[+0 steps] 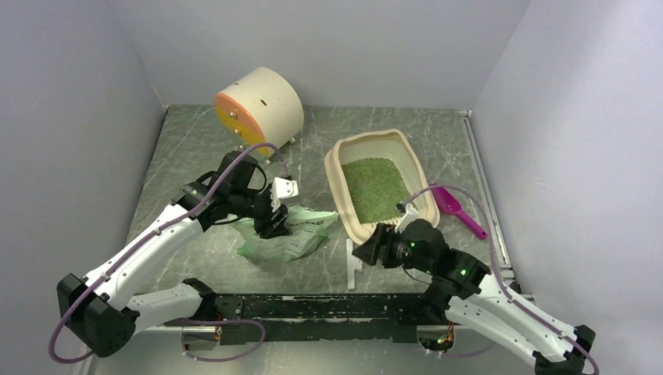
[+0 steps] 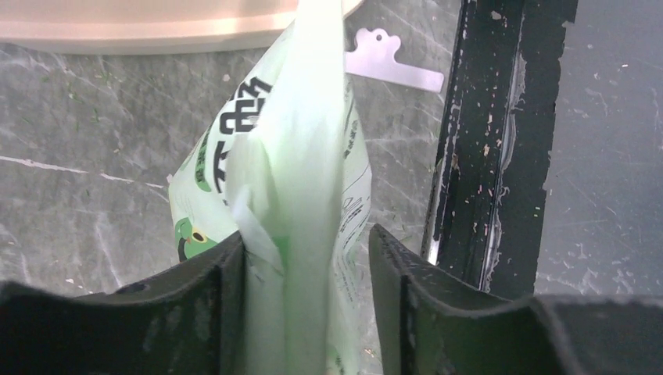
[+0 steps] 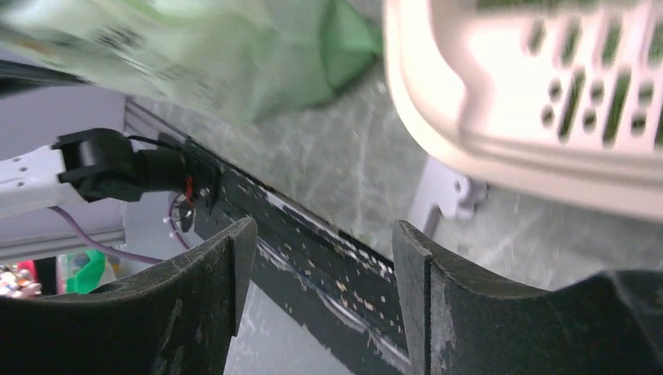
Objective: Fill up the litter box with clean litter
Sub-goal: Pick up the clamp at the center of the board.
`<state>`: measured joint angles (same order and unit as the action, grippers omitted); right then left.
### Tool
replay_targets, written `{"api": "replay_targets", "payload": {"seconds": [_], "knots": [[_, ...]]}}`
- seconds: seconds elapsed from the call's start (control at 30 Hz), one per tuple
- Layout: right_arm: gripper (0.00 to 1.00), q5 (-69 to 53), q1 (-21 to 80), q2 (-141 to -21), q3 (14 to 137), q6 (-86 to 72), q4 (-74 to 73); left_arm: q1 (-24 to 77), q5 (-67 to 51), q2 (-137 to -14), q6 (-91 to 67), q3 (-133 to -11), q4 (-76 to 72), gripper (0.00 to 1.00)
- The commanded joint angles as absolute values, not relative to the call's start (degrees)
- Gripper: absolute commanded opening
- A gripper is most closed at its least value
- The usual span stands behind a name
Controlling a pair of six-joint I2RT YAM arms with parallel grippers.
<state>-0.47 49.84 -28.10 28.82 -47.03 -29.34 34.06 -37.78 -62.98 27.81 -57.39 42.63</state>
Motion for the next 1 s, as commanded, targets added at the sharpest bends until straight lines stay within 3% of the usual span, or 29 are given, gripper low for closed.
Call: {"api": "replay_targets", "payload": {"seconds": [0.0, 0.13, 0.5, 0.97], "knots": [[0.66, -4.0, 49.83, -26.93, 24.02, -59.62, -32.84, 33.74, -39.8, -61.33, 26.0, -58.51, 39.15, 0.59], [0.64, -2.51, 49.79, -30.51, 22.12, -60.05, -31.91, 33.71, -39.57, -61.9, 25.82, -59.64, 39.94, 0.71], [0.51, 3.8, 49.92, -38.76, 17.72, -58.39, -18.64, 33.7, -34.76, -63.22, 25.99, -61.24, 38.68, 0.75], [0.49, 8.35, 50.0, -42.51, 14.52, -55.1, -13.42, 33.74, -31.79, -62.58, 24.63, -61.75, 35.76, 0.79]]}}
